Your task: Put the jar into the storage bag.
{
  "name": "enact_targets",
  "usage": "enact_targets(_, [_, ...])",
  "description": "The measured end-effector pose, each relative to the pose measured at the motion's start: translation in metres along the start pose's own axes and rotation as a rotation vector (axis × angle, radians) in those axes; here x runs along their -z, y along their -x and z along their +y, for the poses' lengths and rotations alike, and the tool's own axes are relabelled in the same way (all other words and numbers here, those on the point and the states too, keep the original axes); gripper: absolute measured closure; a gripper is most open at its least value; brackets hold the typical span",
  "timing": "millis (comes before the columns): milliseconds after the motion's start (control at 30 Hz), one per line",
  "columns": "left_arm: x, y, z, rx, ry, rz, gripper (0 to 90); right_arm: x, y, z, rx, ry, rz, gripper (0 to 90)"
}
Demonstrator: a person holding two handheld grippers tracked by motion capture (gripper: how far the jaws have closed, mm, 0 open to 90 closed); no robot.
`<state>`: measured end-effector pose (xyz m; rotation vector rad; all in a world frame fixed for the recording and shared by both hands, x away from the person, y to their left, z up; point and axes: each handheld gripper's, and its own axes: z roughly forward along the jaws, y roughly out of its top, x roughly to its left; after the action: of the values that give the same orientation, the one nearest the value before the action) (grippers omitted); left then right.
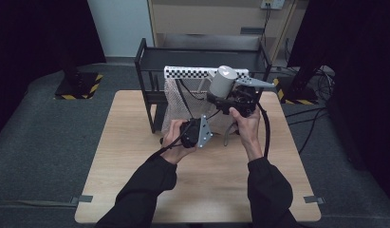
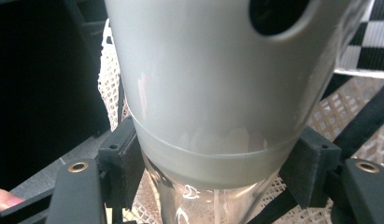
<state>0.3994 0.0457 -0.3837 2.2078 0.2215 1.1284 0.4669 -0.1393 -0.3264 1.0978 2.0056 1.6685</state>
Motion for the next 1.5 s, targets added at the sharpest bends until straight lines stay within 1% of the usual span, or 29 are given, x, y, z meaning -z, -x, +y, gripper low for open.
enact_targets(133, [0.0, 0.0, 0.001, -0.006, 0.003, 0.002, 82.8, 0.0, 0.002, -0.003, -0.001, -0.009, -0.002, 31.4])
enact_targets(400, [0.001, 0.0, 0.002, -0.005, 0.007, 0.001, 82.6, -0.006, 0.001, -0.01, 0.021, -0.042, -0.01, 31.3])
enact_targets(467, [0.001, 0.0, 0.002, -0.006, 0.008, 0.001, 82.4, -0.007, 0.001, -0.012, 0.018, -0.043, -0.011, 31.3])
enact_targets(633, [0.001, 0.0, 0.003, -0.007, 0.01, 0.001, 82.2, -0.006, 0.003, -0.012, 0.001, -0.045, 0.007, 31.2])
enact_targets(767, [0.001, 0.0, 0.003, -0.009, 0.011, 0.0, 81.8, -0.005, 0.005, -0.012, -0.009, -0.044, 0.006, 31.0])
enact_targets(800, [0.001, 0.0, 0.003, -0.009, 0.01, 0.0, 81.7, -0.005, 0.005, -0.012, -0.014, -0.039, 0.009, 30.0])
enact_targets(833, [0.001, 0.0, 0.003, -0.009, 0.01, 0.0, 81.9, -0.005, 0.006, -0.012, -0.029, -0.028, 0.023, 29.7])
enact_targets(867, [0.001, 0.001, 0.003, -0.01, 0.011, 0.0, 82.0, -0.005, 0.006, -0.012, -0.032, -0.029, 0.027, 30.0])
enact_targets(900, [0.0, 0.001, 0.003, -0.009, 0.012, 0.0, 81.9, -0.005, 0.006, -0.012, -0.026, -0.033, 0.023, 30.5])
enact_targets(933, [0.0, 0.001, 0.003, -0.01, 0.013, 0.002, 81.9, -0.006, 0.006, -0.012, -0.018, -0.052, 0.017, 30.5])
enact_targets(1000, [0.0, 0.001, 0.003, -0.013, 0.012, 0.003, 81.6, -0.009, 0.004, -0.014, -0.004, -0.054, 0.0, 30.3])
enact_targets(1133, [-0.001, 0.001, 0.003, -0.01, 0.014, 0.0, 81.7, -0.011, 0.006, -0.015, -0.023, -0.05, 0.027, 28.6])
enact_targets(1267, [-0.001, 0.001, 0.003, -0.011, 0.018, 0.003, 81.3, -0.012, 0.005, -0.015, -0.016, -0.054, 0.014, 27.8])
enact_targets(1400, [-0.001, 0.001, 0.003, -0.009, 0.019, 0.004, 81.2, -0.011, 0.007, -0.017, -0.022, -0.046, 0.022, 27.0])
enact_targets(1467, [-0.001, 0.002, 0.002, -0.007, 0.014, 0.002, 81.3, -0.007, 0.009, -0.016, -0.056, -0.006, 0.044, 27.7])
enact_targets(1500, [-0.001, 0.002, 0.001, -0.006, 0.018, 0.0, 81.3, -0.004, 0.01, -0.014, -0.079, 0.02, 0.057, 31.1])
